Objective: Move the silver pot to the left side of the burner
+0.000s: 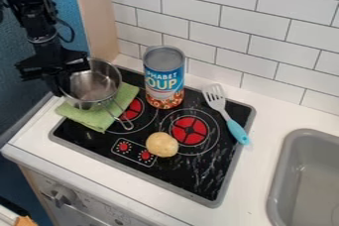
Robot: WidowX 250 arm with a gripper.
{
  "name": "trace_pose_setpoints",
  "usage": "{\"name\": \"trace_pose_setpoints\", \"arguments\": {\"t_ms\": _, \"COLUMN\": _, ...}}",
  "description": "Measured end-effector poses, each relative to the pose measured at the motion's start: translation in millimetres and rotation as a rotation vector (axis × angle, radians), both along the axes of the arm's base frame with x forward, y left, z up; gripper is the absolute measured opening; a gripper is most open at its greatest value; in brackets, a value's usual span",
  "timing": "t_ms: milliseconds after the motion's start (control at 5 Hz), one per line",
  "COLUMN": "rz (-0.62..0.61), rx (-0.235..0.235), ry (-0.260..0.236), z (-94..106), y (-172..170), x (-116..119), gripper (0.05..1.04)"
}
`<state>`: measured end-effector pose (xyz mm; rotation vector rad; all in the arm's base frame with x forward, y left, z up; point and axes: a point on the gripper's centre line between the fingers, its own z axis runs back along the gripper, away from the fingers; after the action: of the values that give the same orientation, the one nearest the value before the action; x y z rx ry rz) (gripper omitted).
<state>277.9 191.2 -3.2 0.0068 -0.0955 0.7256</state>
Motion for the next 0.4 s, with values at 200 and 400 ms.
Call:
{"name": "trace_pose_setpoints", "arguments": {"t_ms": 200, "rz": -0.019, "rx": -0.045, "ry": 0.015, "z": -4.3, "y": -4.7, "x": 1.5, "gripper": 0.074}}
{"name": "trace_pose_setpoints", "arguments": {"t_ms": 400, "rz": -0.030, "rx": -0.060, "ry": 0.036, "z": -11.1, "y": -5.2, "x": 0.9, "gripper": 0.074}}
